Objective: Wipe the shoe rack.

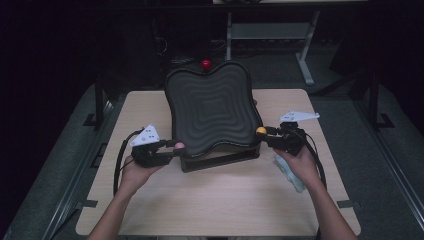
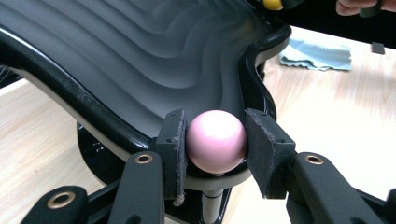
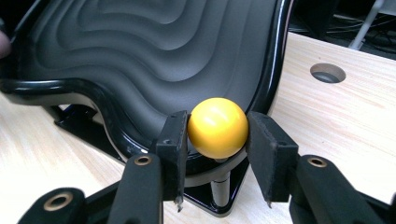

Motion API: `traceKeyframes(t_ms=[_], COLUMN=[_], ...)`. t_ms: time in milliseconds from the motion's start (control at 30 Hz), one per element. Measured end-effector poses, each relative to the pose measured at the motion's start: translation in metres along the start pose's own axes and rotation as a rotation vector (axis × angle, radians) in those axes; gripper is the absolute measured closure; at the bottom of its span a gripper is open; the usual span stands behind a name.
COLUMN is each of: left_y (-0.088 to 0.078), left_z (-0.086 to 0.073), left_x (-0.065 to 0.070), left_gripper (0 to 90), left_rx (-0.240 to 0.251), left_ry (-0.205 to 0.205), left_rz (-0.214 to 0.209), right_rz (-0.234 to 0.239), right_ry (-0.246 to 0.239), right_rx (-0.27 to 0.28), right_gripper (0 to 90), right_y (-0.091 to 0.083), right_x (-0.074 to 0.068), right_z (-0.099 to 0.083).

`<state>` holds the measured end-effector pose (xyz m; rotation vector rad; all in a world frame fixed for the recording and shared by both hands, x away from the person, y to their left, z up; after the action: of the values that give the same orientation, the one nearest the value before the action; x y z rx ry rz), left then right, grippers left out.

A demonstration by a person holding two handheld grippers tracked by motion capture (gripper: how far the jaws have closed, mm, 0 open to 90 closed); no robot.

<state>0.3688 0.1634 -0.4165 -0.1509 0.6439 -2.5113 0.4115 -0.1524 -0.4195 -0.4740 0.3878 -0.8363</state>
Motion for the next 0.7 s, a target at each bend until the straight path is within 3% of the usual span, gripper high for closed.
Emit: traceKeyframes(t_ms=[233,700], left_y=[-0.004,-0.011], left_z=[-0.001,-0.004], left_x=[0.011,0.031], left_gripper=[60.1,59.9], left_rx=[-0.005,-0.022], left_ry=[0.001,0.015], left_rz=[-0.016,-0.039], right_rz=[-0.008,-0.021], right_ry=[0.013,0.021], right_rx=[0.008,0.008], right_gripper=[57.1,62.3], right_y=[-0.005,-0.008], right_x=[0.002,-0.001], right_z=[0.001,-0.002])
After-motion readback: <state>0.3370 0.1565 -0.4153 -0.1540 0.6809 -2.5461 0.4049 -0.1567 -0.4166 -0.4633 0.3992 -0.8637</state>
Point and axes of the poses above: each handheld gripper's, and its own axes: y roughly forward along the jaws, z roughly out of its top, x roughly to its right, the point moved 8 cm from there along y, roughly forward along the jaws, and after that the axes turned 1 degree about y, right-handed, at the moved point
